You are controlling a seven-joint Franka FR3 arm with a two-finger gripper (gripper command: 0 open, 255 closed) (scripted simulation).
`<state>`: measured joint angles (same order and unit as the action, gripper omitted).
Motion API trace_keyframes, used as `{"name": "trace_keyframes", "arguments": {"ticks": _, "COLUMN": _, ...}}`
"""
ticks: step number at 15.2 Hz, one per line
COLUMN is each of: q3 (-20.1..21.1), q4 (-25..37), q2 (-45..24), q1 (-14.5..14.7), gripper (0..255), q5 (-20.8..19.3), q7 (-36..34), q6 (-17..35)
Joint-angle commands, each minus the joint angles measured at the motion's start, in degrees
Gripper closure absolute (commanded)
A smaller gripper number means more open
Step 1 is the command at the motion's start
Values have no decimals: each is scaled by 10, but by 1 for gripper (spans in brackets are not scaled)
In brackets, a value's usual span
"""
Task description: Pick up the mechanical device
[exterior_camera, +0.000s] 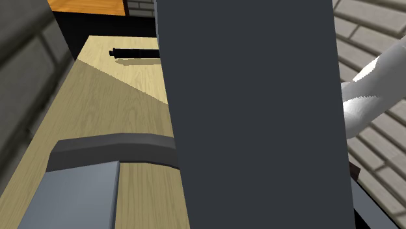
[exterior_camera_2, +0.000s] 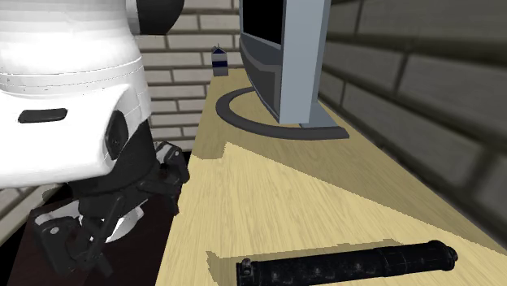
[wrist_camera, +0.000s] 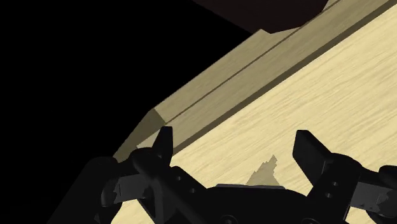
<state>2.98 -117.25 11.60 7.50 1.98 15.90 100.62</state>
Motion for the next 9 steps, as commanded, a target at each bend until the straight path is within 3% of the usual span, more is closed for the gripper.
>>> {"name": "trace_keyframes", "arguments": {"ticks": 1, "q3": 5, "q4": 38, "q2": -39, "q1": 8, "gripper": 0, "q5": 0, "q7": 24, "q6": 5}}
{"name": "trace_keyframes", "arguments": {"ticks": 9, "q3": 36, "q4": 208, "q2": -187, "q1": 40, "gripper": 0, "q5": -7, "q7": 103, "q6": 1}}
